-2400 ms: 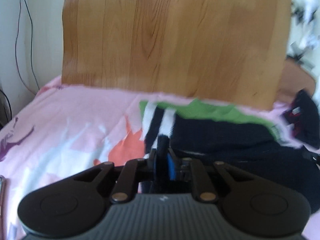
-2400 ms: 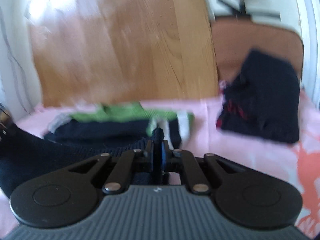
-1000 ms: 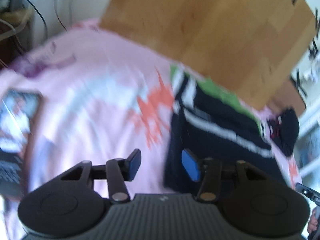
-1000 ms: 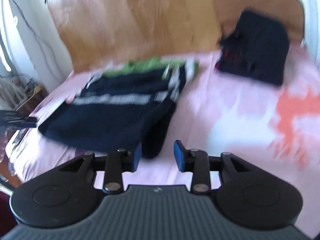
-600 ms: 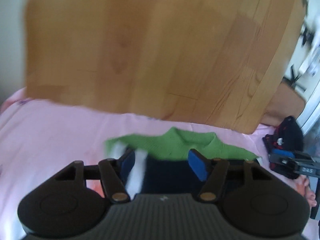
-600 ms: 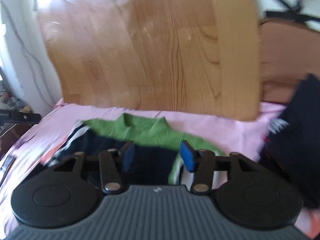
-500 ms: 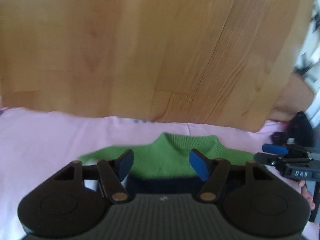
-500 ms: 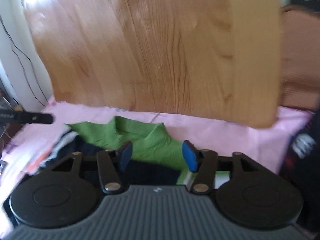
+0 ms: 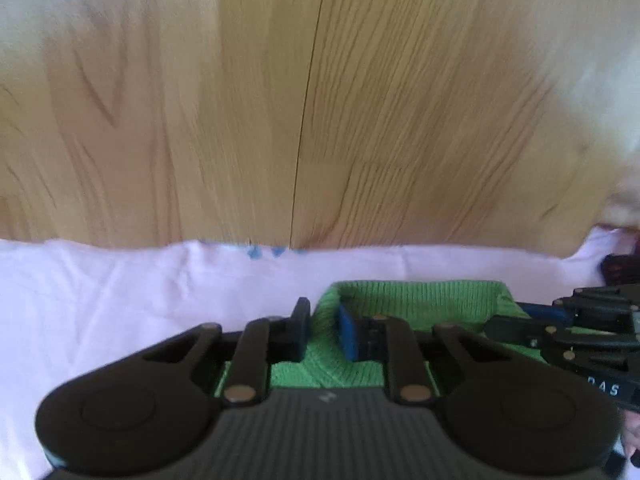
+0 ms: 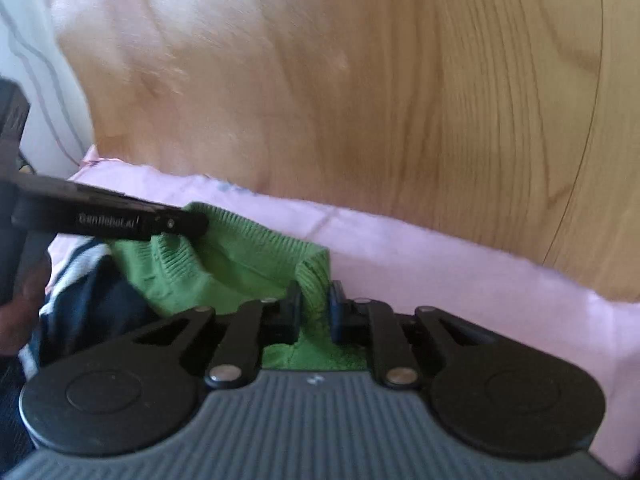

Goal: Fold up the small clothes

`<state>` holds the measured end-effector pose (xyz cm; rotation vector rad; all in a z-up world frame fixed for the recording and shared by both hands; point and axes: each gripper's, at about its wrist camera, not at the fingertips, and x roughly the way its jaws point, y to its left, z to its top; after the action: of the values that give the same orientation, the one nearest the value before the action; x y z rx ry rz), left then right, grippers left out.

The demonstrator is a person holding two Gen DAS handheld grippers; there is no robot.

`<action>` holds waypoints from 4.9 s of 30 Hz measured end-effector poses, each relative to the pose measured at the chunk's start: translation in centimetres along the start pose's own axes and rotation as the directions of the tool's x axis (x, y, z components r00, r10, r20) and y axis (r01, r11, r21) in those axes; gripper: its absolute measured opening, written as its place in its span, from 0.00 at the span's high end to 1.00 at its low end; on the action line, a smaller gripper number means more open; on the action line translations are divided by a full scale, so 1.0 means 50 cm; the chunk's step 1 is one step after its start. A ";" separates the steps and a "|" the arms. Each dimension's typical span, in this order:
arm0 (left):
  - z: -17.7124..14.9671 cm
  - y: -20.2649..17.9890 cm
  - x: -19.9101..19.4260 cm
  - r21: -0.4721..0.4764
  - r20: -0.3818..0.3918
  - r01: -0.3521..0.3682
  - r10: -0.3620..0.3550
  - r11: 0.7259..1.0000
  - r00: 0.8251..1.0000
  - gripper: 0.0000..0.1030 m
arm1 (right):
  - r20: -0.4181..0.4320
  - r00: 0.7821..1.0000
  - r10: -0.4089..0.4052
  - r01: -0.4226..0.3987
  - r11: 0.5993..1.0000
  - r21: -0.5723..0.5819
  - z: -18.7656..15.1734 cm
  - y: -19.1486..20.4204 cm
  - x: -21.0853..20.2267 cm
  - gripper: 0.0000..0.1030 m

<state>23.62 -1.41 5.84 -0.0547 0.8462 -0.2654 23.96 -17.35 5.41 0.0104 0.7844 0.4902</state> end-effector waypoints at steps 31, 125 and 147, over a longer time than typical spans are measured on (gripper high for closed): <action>-0.552 0.077 -0.542 -0.100 0.309 0.037 -0.004 0.994 0.951 0.11 | 0.258 0.966 0.012 0.067 0.953 -0.295 -0.521 0.374 -0.511 0.70; -0.440 -0.039 -0.299 -0.014 0.226 0.282 -0.271 0.959 0.936 0.84 | 0.326 0.916 -0.232 0.091 0.915 0.394 -0.520 0.107 -0.434 0.75; -0.443 -0.044 -0.297 0.011 0.230 0.272 -0.267 0.962 0.936 0.80 | 0.334 0.914 -0.231 0.085 0.913 0.400 -0.524 0.114 -0.441 0.74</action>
<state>-2.77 1.51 2.36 -0.2191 0.6091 -0.4987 -9.52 -26.18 2.66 0.3879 0.4852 0.1621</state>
